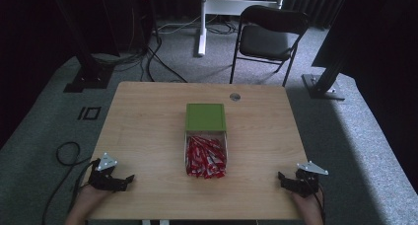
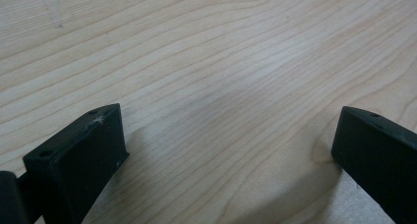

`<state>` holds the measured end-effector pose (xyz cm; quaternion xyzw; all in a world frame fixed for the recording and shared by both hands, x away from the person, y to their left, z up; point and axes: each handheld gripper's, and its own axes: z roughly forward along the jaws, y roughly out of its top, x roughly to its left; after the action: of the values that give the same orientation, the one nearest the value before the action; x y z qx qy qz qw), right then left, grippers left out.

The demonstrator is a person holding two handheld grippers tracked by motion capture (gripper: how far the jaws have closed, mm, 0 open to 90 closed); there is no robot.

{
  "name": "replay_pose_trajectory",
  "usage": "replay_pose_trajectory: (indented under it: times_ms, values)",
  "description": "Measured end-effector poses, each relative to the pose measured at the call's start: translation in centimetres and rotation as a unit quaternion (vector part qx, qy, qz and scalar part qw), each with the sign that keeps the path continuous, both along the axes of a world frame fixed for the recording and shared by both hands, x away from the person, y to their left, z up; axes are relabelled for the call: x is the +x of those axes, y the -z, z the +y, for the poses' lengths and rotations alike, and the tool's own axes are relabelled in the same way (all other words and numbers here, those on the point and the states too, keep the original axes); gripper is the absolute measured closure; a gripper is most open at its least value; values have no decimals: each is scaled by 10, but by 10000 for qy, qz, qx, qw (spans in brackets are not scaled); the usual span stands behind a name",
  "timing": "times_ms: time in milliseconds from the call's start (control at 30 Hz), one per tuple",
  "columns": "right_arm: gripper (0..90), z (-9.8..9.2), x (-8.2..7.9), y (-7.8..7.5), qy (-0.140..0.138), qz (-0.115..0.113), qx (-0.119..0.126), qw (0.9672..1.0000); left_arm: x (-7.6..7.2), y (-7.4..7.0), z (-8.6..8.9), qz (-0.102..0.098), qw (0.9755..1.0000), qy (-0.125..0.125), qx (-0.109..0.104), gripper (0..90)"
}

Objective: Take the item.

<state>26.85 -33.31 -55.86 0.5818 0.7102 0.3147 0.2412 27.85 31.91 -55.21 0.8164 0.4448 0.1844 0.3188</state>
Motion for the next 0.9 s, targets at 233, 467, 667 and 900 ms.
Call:
replay_pose_trajectory:
  times_ms: [233,467,667,900]
  values:
    - [110,0,1,0,-43,5,-39,10000,-1,0,-1,0,10000,16,-16,7]
    - [110,0,1,0,-46,5,-38,10000,-1,0,0,0,10000,21,-10,7]
    - [111,0,2,-1,-40,46,-47,10000,-1,0,0,1,10000,21,-12,7]
    - [129,3,7,-5,-137,225,-55,9996,-1,0,0,1,10000,20,-12,6]
